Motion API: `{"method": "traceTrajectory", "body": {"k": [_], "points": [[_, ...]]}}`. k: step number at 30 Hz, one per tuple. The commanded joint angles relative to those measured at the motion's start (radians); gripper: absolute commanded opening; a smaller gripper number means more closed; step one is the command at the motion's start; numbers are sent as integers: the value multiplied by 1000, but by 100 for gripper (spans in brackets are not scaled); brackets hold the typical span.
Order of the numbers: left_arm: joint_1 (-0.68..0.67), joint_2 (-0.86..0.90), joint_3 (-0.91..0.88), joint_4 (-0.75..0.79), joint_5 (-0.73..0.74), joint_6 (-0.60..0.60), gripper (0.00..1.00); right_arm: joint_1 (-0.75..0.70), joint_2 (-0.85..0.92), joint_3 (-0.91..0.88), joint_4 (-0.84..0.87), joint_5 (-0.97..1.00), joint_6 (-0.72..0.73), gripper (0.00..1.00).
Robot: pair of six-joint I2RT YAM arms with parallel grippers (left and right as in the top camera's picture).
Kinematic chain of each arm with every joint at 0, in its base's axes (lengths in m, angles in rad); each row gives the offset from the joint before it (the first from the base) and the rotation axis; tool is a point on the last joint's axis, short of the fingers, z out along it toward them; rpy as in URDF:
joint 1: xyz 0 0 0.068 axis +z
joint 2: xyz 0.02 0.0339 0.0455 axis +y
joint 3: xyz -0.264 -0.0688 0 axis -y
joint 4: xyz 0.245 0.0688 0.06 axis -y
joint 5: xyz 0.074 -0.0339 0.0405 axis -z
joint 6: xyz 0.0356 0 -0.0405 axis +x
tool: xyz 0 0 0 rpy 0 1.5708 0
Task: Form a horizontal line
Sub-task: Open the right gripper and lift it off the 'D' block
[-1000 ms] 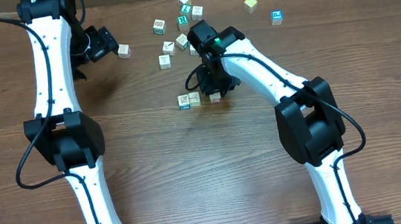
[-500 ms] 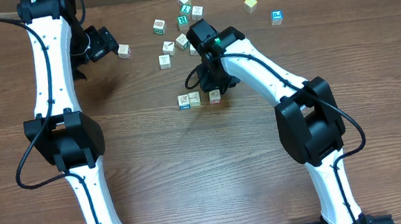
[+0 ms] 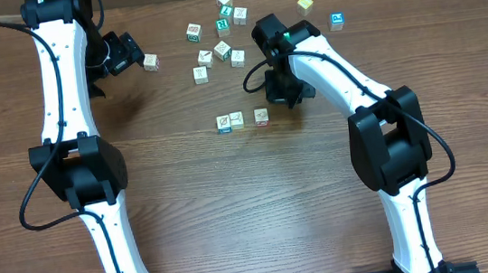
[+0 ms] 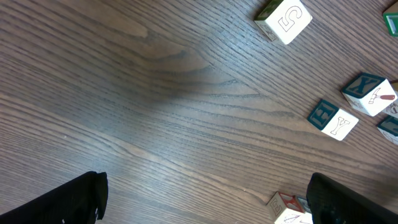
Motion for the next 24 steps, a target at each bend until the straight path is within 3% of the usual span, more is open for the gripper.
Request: {"method": "traceTrajectory", "body": {"k": [1, 14, 24], "points": [[2, -12, 19, 0, 7, 7, 100, 7, -19, -3, -21, -91, 5, 4], [2, -12, 19, 0, 7, 8, 100, 8, -19, -133, 103, -97, 12, 4], [2, -12, 19, 1, 7, 8, 100, 9, -19, -133, 103, -251, 5, 4]]}}
